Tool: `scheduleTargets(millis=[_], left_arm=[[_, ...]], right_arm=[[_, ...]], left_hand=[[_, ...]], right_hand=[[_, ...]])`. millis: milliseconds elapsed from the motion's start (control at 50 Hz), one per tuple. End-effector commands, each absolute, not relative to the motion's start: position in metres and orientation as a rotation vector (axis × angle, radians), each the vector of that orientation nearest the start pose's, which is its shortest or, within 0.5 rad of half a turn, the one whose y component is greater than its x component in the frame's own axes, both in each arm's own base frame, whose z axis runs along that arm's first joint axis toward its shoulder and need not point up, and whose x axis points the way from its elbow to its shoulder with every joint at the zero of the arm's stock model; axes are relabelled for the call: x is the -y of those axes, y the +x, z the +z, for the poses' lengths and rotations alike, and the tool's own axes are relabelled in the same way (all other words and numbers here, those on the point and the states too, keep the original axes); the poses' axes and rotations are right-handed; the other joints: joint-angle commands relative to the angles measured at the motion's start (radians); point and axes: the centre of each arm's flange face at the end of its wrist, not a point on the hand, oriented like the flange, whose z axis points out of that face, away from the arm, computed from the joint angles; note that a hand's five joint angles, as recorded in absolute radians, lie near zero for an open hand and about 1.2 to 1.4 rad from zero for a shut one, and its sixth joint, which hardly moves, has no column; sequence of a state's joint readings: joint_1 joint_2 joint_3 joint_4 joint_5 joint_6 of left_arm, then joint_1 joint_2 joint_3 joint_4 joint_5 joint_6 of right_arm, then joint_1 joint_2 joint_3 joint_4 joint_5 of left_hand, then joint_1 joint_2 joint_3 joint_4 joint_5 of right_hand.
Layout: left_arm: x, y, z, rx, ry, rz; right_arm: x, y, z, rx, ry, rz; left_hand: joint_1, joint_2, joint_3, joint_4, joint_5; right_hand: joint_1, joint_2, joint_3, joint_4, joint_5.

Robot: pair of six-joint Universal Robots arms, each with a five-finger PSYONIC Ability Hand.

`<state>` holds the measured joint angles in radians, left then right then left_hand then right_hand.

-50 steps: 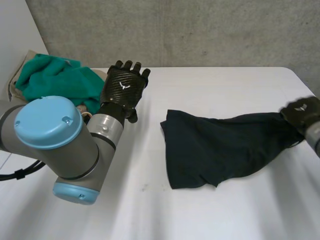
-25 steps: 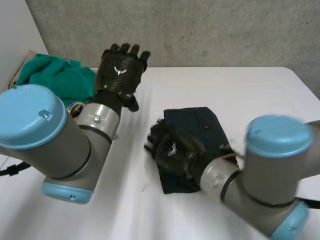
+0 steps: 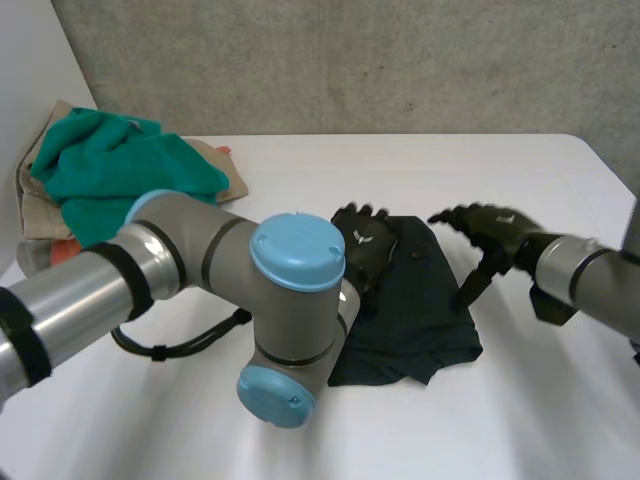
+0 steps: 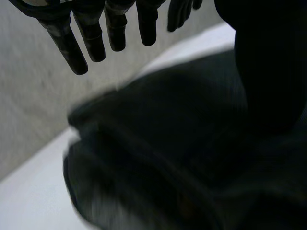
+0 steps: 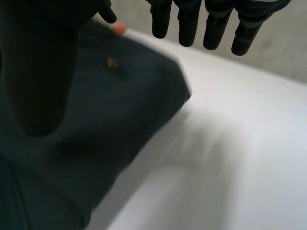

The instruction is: Fold the laundry.

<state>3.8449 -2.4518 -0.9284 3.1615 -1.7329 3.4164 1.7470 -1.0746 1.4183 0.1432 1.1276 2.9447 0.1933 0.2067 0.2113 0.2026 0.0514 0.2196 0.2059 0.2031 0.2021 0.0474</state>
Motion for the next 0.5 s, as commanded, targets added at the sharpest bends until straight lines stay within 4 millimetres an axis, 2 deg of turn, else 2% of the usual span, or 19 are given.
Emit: scheduleTargets(millis=[20,100,180,220,260,280,320,340,360,380,440,500], left_arm=[[0.228,-0.403,0.126,-2.333,1.249,-1.826],[0.225,-0.398,0.123,-2.33,1.294,-1.739],[0.219,-0.398,0.124,-2.347,1.317,-1.715],[0.215,-0.399,0.131,-2.342,1.327,-1.738],[0.214,-0.4,0.146,-2.326,1.315,-1.791],[0.214,-0.4,0.165,-2.304,1.293,-1.861],[0.215,-0.4,0.183,-2.281,1.271,-1.934],[0.215,-0.401,0.191,-2.27,1.263,-1.973],[0.215,-0.401,0.206,-2.248,1.256,-2.048],[0.215,-0.401,0.213,-2.237,1.255,-2.084],[0.213,-0.4,0.235,-2.203,1.279,-2.218],[0.212,-0.398,0.255,-2.188,1.362,-2.315]], right_arm=[[0.313,0.249,0.133,-2.271,-0.942,-1.324],[0.312,0.256,0.122,-2.272,-1.011,-1.313],[0.314,0.255,0.134,-2.265,-1.006,-1.355],[0.312,0.255,0.142,-2.251,-1.003,-1.381],[0.31,0.253,0.157,-2.233,-0.998,-1.43],[0.309,0.251,0.162,-2.227,-0.994,-1.454],[0.308,0.248,0.175,-2.217,-0.97,-1.51],[0.308,0.242,0.189,-2.212,-0.918,-1.572],[0.308,0.239,0.195,-2.212,-0.885,-1.6],[0.308,0.234,0.198,-2.222,-0.841,-1.62],[0.307,0.217,0.201,-2.277,-0.69,-1.639],[0.305,0.2,0.19,-2.346,-0.575,-1.575]], left_hand=[[0.1,0.086,0.081,0.09,0.067],[0.1,0.086,0.081,0.09,0.067],[0.1,0.086,0.081,0.09,0.067],[0.088,0.074,0.07,0.078,0.055],[0.073,0.06,0.055,0.064,0.041],[0.05,0.036,0.032,0.04,0.017],[0.035,0.022,0.017,0.026,0.002],[0.032,0.019,0.014,0.023,-0.001],[0.009,-0.005,-0.009,-0.001,-0.024],[0.008,-0.005,-0.01,-0.001,-0.024],[0.014,0.001,-0.004,0.005,-0.018],[0.035,0.021,0.017,0.025,0.002]], right_hand=[[-0.045,-0.031,-0.029,-0.028,-0.047],[-0.045,-0.031,-0.029,-0.028,-0.047],[-0.045,-0.031,-0.029,-0.028,-0.047],[-0.045,-0.031,-0.029,-0.028,-0.047],[-0.045,-0.031,-0.029,-0.028,-0.047],[-0.045,-0.031,-0.029,-0.028,-0.047],[-0.045,-0.031,-0.029,-0.028,-0.047],[-0.045,-0.031,-0.029,-0.028,-0.047],[-0.045,-0.031,-0.029,-0.028,-0.047],[-0.045,-0.031,-0.029,-0.028,-0.047],[-0.045,-0.031,-0.029,-0.028,-0.047],[-0.045,-0.031,-0.029,-0.028,-0.047]])
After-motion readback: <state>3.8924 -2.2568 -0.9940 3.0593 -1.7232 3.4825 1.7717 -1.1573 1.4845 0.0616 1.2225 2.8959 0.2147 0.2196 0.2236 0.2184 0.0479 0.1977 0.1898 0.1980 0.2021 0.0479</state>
